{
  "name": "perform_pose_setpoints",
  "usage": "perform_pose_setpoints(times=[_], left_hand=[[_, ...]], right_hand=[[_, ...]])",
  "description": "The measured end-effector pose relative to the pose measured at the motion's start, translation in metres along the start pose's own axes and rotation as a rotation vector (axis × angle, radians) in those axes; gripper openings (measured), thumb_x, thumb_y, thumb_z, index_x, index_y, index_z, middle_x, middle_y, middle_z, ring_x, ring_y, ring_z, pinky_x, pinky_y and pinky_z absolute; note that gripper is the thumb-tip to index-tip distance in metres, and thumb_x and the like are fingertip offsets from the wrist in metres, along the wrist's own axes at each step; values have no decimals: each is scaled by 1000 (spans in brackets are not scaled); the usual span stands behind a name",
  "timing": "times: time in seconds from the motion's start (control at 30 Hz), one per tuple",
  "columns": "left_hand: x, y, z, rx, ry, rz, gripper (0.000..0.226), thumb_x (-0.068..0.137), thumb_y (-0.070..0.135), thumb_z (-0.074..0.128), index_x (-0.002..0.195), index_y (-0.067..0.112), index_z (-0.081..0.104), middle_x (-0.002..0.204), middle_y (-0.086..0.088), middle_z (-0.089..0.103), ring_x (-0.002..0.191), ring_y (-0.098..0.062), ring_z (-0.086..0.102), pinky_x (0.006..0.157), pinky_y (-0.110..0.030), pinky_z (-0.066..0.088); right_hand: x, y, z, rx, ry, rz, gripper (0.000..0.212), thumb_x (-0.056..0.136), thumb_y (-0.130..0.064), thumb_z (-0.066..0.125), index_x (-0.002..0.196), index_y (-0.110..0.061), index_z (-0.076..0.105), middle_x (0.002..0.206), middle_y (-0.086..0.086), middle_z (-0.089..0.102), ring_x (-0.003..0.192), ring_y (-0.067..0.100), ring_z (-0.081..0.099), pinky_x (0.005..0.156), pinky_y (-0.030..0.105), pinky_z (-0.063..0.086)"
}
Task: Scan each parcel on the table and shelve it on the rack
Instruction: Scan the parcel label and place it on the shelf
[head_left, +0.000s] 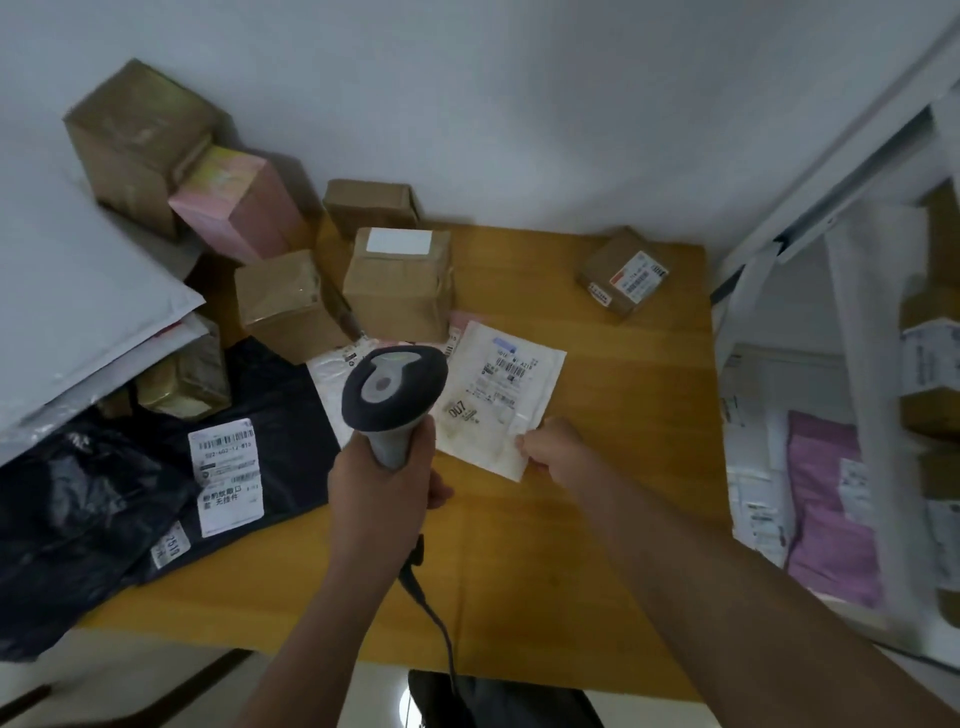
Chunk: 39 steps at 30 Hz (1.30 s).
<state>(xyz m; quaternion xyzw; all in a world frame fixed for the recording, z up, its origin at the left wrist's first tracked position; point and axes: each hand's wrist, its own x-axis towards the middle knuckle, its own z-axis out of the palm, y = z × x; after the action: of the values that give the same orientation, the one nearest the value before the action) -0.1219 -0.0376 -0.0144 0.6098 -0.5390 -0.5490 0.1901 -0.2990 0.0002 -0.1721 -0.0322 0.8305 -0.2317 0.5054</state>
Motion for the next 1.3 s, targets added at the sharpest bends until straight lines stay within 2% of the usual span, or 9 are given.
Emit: perform_pose_setpoints(times=[0.1, 0.2, 0.33, 0.53, 0.63, 0.77, 0.93, 1.13, 1.3], left_hand=[[-2, 1, 12, 76, -66, -41, 30, 94, 29, 62, 87, 0, 61, 57, -11, 67, 54, -22, 69, 60, -35, 60], [-10, 0, 25, 138, -133, -63, 33, 95, 31, 60, 86, -1, 62, 57, -9, 68, 54, -22, 69, 60, -34, 60], [-22, 0, 38, 172, -184, -66, 39, 97, 33, 58, 76, 0, 63, 56, -10, 68, 57, -25, 69, 63, -39, 59], [-35, 0, 41, 222, -213, -31, 41, 97, 34, 56, 75, 0, 63, 55, -8, 68, 51, -16, 67, 51, -19, 54], [-41, 2, 39, 235, -223, -18, 41, 97, 32, 57, 71, 0, 61, 54, -9, 67, 52, -19, 67, 58, -31, 57], [-48, 4, 34, 258, -226, -9, 39, 97, 31, 57, 76, -2, 61, 55, -12, 66, 56, -25, 69, 63, -41, 59], [-55, 5, 30, 302, -226, 26, 40, 97, 27, 56, 65, 4, 58, 53, -10, 65, 59, -30, 69, 64, -47, 59], [-63, 4, 30, 313, -206, -9, 39, 98, 26, 55, 74, -5, 61, 57, -12, 67, 60, -29, 70, 67, -44, 58], [-73, -2, 28, 276, -157, -4, 39, 98, 30, 56, 76, -2, 60, 59, -14, 67, 50, -17, 67, 63, -36, 58]], right_hand=[[-5, 23, -10, 47, -34, -77, 34, 93, -5, 57, 124, -17, 58, 111, -2, 61, 97, 19, 61, 71, 29, 55], [-13, 36, -16, 72, -8, -153, 33, 99, -13, 52, 131, -18, 55, 114, 0, 62, 94, 15, 60, 62, 21, 49], [-19, 38, -16, 85, 22, -216, 27, 101, -16, 50, 126, -16, 59, 112, 0, 64, 82, 8, 59, 57, 16, 46], [-29, 43, -12, 115, 46, -235, 31, 102, -17, 48, 132, -15, 55, 106, -4, 60, 77, 3, 57, 53, 12, 43], [-33, 47, -10, 145, 58, -243, 33, 102, -17, 48, 134, -15, 54, 120, 2, 63, 82, 6, 58, 55, 13, 44], [-35, 48, -9, 146, 69, -257, 32, 102, -19, 49, 132, -15, 55, 119, 1, 62, 76, 0, 53, 53, 11, 40], [-36, 51, -9, 132, 63, -273, 37, 102, -20, 49, 137, -12, 51, 129, 4, 58, 92, 8, 53, 56, 12, 38], [-36, 55, -9, 105, 43, -286, 36, 102, -19, 48, 137, -11, 51, 128, 4, 58, 92, 9, 52, 55, 11, 38], [-43, 56, -8, 86, 33, -284, 40, 102, -20, 49, 141, -12, 47, 134, 5, 55, 112, 17, 56, 71, 16, 44]])
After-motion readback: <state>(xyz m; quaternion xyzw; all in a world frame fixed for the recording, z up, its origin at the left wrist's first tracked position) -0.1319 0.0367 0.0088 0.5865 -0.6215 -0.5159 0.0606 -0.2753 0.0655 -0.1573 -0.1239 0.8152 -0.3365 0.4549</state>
